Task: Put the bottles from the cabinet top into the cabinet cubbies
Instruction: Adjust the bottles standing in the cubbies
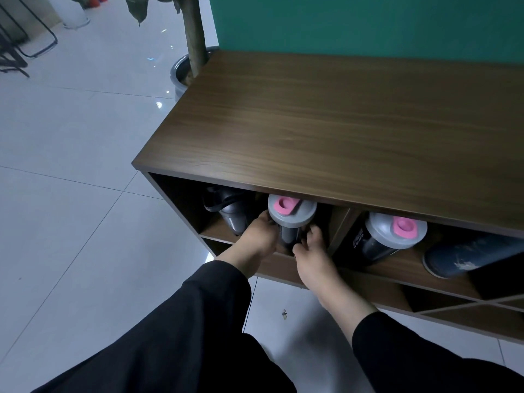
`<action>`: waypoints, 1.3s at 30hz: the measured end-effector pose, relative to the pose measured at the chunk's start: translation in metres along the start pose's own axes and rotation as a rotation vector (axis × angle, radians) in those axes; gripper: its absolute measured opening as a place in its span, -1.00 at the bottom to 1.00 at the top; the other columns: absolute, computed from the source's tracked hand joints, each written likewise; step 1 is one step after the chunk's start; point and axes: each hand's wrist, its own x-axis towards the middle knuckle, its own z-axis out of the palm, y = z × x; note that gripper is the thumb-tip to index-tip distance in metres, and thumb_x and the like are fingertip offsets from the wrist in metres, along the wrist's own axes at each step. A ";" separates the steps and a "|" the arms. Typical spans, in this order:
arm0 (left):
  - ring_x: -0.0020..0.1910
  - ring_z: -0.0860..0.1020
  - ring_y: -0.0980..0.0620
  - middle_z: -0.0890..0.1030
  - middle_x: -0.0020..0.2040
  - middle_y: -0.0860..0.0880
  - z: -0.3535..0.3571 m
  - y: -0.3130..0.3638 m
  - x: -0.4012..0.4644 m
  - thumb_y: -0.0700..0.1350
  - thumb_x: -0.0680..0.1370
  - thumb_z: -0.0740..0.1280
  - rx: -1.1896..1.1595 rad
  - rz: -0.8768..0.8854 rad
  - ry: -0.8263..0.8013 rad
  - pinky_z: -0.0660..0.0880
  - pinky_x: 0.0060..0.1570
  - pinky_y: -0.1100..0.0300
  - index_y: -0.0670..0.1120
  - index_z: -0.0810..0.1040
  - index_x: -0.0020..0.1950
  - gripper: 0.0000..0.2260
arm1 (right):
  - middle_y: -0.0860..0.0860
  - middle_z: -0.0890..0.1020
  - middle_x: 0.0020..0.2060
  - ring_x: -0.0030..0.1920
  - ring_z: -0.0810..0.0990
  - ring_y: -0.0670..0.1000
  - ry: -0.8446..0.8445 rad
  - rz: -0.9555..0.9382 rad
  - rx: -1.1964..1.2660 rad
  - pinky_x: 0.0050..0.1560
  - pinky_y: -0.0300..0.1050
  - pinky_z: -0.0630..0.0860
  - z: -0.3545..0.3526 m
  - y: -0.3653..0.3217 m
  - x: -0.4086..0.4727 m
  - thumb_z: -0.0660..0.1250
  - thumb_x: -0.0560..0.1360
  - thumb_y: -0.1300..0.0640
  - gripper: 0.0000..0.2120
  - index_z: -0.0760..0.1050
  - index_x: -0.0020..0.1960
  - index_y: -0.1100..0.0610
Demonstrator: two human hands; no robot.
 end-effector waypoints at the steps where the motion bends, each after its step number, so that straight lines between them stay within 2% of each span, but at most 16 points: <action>1: -0.11 0.44 -0.02 0.57 -0.09 -0.01 0.001 0.001 0.000 -0.25 0.62 0.12 -0.015 -0.001 -0.009 0.39 -0.17 0.16 -0.07 0.44 0.45 -0.59 | 0.06 0.40 0.47 0.28 0.45 0.04 -0.004 0.004 0.004 0.19 -0.14 0.31 0.000 -0.001 0.001 0.13 0.58 0.28 -0.45 0.11 0.54 0.08; 5: -0.22 0.41 0.09 0.57 -0.14 0.06 0.001 0.000 0.000 -0.32 0.62 0.10 -0.071 -0.003 -0.035 0.36 -0.23 0.20 -0.07 0.44 0.48 -0.54 | 0.08 0.32 0.52 0.47 0.33 0.09 -0.012 -0.001 -0.004 0.26 -0.19 0.22 -0.006 -0.005 0.006 0.09 0.60 0.32 -0.44 0.10 0.57 0.11; 8: -0.11 0.45 0.05 0.57 -0.09 0.05 0.001 0.001 0.001 -0.31 0.61 0.12 -0.108 -0.024 -0.043 0.45 -0.03 0.10 -0.05 0.46 0.42 -0.59 | 0.11 0.25 0.57 0.52 0.29 0.12 -0.012 0.018 -0.037 0.29 -0.18 0.22 -0.006 -0.008 0.002 0.09 0.62 0.29 -0.40 0.00 0.61 0.09; 10: -0.05 0.46 0.01 0.52 -0.11 -0.01 -0.001 -0.002 0.001 -0.30 0.60 0.14 -0.113 -0.097 -0.038 0.50 0.10 0.00 -0.06 0.53 0.19 -0.73 | 0.15 0.29 0.55 0.51 0.31 0.17 -0.004 0.048 -0.073 0.37 -0.08 0.28 -0.006 -0.004 -0.003 0.13 0.64 0.25 -0.41 0.00 0.61 0.12; 12: -0.01 0.46 -0.06 0.48 -0.05 -0.10 -0.010 -0.010 0.001 -0.28 0.61 0.16 -0.139 -0.212 -0.012 0.50 0.10 -0.04 -0.07 0.48 -0.10 -0.82 | 0.19 0.35 0.50 0.47 0.36 0.21 -0.048 0.083 -0.147 0.40 0.01 0.33 -0.004 0.001 -0.009 0.14 0.64 0.21 -0.46 0.09 0.59 0.15; 13: 0.03 0.47 -0.11 0.46 0.00 -0.13 -0.016 -0.015 0.002 -0.26 0.61 0.17 -0.168 -0.265 0.003 0.51 0.10 -0.06 -0.08 0.46 -0.14 -0.82 | 0.19 0.38 0.48 0.45 0.40 0.21 -0.083 0.107 -0.177 0.39 0.01 0.35 -0.002 0.003 -0.011 0.14 0.64 0.19 -0.49 0.14 0.58 0.15; 16: 0.06 0.51 -0.13 0.49 0.07 -0.15 -0.043 -0.032 0.006 -0.21 0.63 0.17 -0.256 -0.323 0.113 0.52 0.06 -0.09 -0.18 0.53 0.06 -0.85 | 0.10 0.46 0.45 0.40 0.47 0.09 -0.162 0.148 -0.199 0.37 -0.12 0.38 0.006 0.008 -0.016 0.14 0.63 0.18 -0.52 0.26 0.55 0.09; 20: -0.15 0.51 -0.07 0.51 -0.12 -0.12 -0.080 -0.049 0.010 -0.27 0.63 0.08 -0.191 -0.248 0.310 0.49 -0.13 0.06 -0.16 0.50 0.11 -0.79 | 0.07 0.34 0.54 0.52 0.31 -0.03 -0.277 0.069 -0.142 0.37 -0.30 0.20 0.023 0.004 -0.019 0.10 0.65 0.28 -0.50 0.18 0.58 0.14; 23: -0.17 0.52 -0.02 0.58 0.02 -0.09 -0.091 -0.059 0.011 -0.33 0.60 0.05 -0.007 -0.062 0.331 0.47 -0.27 0.13 -0.09 0.49 0.37 -0.58 | 0.04 0.19 0.60 0.58 0.20 -0.03 -0.318 0.011 -0.090 0.52 -0.20 0.10 0.045 -0.006 -0.017 0.07 0.66 0.30 -0.45 0.04 0.62 0.12; 25: 0.05 0.58 -0.08 0.61 0.20 -0.05 -0.093 -0.058 0.017 -0.34 0.61 0.05 0.054 0.064 0.330 0.53 -0.09 0.09 -0.07 0.43 0.49 -0.51 | 0.02 0.12 0.62 0.60 0.14 -0.02 -0.325 0.011 -0.038 0.59 -0.06 0.06 0.059 -0.015 -0.014 0.05 0.66 0.29 -0.41 -0.05 0.63 0.05; 27: 0.19 0.58 -0.02 0.62 0.24 0.01 -0.097 -0.054 0.023 -0.30 0.62 0.09 0.029 0.171 0.305 0.51 0.11 0.20 -0.08 0.44 0.49 -0.55 | 0.03 0.18 0.59 0.59 0.19 0.03 -0.304 0.013 -0.056 0.56 -0.02 0.14 0.068 -0.024 -0.007 0.06 0.67 0.25 -0.42 -0.04 0.62 0.02; 29: 0.18 0.58 0.06 0.63 0.24 0.02 -0.102 -0.048 0.029 -0.29 0.58 0.08 -0.005 0.224 0.264 0.48 0.22 0.16 -0.06 0.45 0.47 -0.53 | 0.09 0.30 0.54 0.52 0.32 0.12 -0.211 -0.005 -0.090 0.43 -0.03 0.29 0.075 -0.033 0.000 0.13 0.64 0.23 -0.41 0.01 0.61 0.03; 31: 0.05 0.56 0.11 0.63 0.17 0.02 -0.104 -0.044 0.030 -0.31 0.62 0.07 -0.004 0.231 0.234 0.43 0.15 0.16 -0.05 0.47 0.43 -0.57 | 0.08 0.31 0.53 0.51 0.34 0.10 -0.181 0.014 -0.075 0.43 -0.04 0.29 0.082 -0.045 0.003 0.15 0.61 0.20 -0.38 0.01 0.61 0.02; 34: -0.01 0.56 -0.04 0.65 0.20 -0.10 -0.101 -0.047 0.029 -0.34 0.59 0.08 -0.015 0.261 0.204 0.50 0.11 0.08 -0.04 0.49 0.42 -0.53 | 0.04 0.33 0.50 0.52 0.31 0.09 -0.152 0.003 -0.093 0.49 0.05 0.27 0.093 -0.045 0.014 0.12 0.45 0.04 -0.33 0.08 0.54 -0.13; 36: 0.00 0.59 0.09 0.67 0.22 -0.01 -0.097 -0.055 0.024 -0.29 0.50 0.11 -0.042 0.261 0.188 0.50 0.01 0.28 0.01 0.48 0.44 -0.46 | 0.09 0.37 0.45 0.47 0.35 0.17 -0.144 -0.022 -0.133 0.44 0.15 0.33 0.097 -0.037 0.027 0.07 0.36 0.00 -0.35 0.13 0.46 -0.17; 39: 0.14 0.58 0.26 0.64 0.16 0.21 -0.097 -0.065 0.020 -0.41 0.49 0.06 -0.106 0.219 0.191 0.46 0.01 0.41 0.08 0.45 0.42 -0.39 | 0.09 0.30 0.54 0.53 0.29 0.17 -0.167 -0.021 -0.168 0.49 0.14 0.26 0.093 -0.042 0.030 0.09 0.45 0.04 -0.32 0.05 0.56 -0.11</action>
